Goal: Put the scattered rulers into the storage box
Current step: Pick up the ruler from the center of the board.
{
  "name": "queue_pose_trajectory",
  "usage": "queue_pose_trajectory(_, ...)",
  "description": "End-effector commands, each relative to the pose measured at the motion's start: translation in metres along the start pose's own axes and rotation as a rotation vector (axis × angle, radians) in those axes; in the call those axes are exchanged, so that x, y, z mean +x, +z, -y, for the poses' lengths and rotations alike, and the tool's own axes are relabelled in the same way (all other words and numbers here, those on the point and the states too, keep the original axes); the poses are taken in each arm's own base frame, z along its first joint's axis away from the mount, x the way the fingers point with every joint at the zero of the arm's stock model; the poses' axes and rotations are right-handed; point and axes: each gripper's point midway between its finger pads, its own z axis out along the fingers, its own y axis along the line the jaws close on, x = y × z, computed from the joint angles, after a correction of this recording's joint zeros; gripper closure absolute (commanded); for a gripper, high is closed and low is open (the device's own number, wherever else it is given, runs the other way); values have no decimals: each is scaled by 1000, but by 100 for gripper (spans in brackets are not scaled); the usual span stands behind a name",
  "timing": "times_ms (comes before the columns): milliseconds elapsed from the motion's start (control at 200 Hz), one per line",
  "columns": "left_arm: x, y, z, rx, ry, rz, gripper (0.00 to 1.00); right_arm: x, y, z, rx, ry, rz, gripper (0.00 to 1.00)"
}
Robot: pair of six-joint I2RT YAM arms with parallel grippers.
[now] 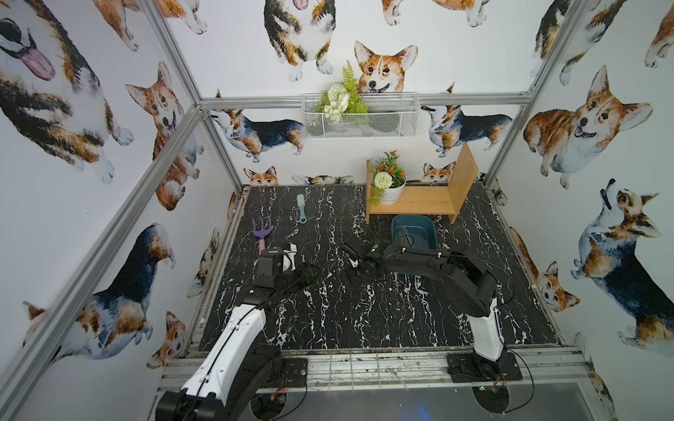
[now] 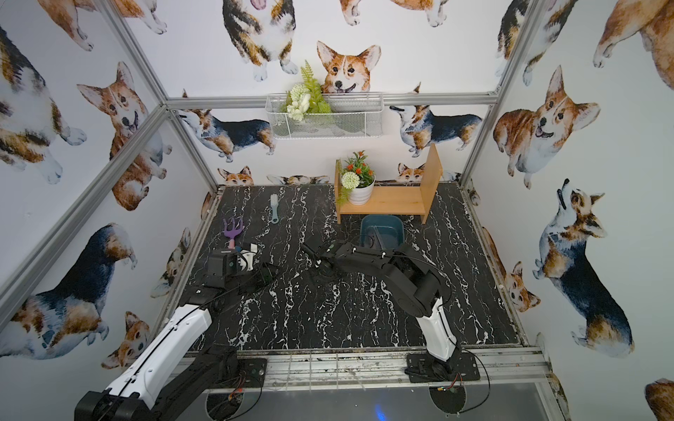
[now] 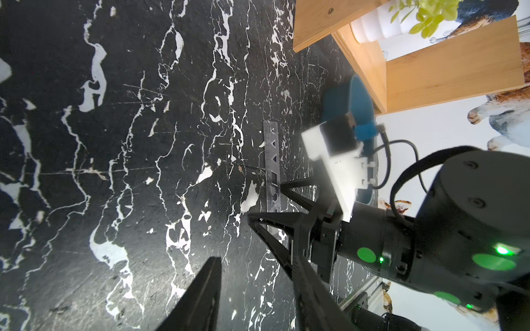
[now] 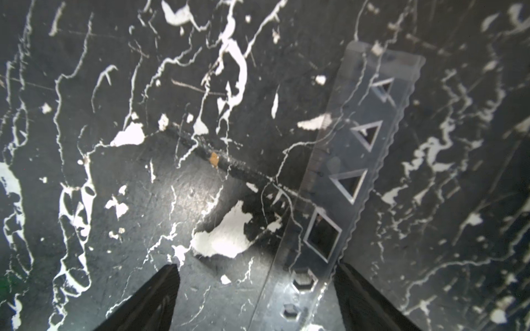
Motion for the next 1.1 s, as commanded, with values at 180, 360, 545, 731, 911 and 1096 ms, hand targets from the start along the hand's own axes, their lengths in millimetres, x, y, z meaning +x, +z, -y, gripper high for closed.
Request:
queue_pose_trajectory(180, -3, 2, 2, 17, 21, 10, 54, -10, -13, 1, 33, -5, 4, 14)
queue_pose_trajectory(360, -2, 3, 1, 16, 19, 8, 54, -8, -7, -1, 26, -5, -11, 15)
queue_pose_trajectory(545, -1, 3, 0, 14, 18, 6, 54, -2, 0, 1, 27, -5, -26, 16)
queue_pose_trajectory(731, 1, 3, -2, 9, 17, 3, 54, 4, 8, 0, 12, -4, -43, 19)
queue_pose_trajectory(911, 2, 4, -3, 7, 17, 2, 54, 7, 13, -1, 5, -6, -55, 21)
queue_pose_trajectory(1096, 2, 4, -4, 4, 19, 1, 54, 11, 18, 2, 10, -7, -76, 29)
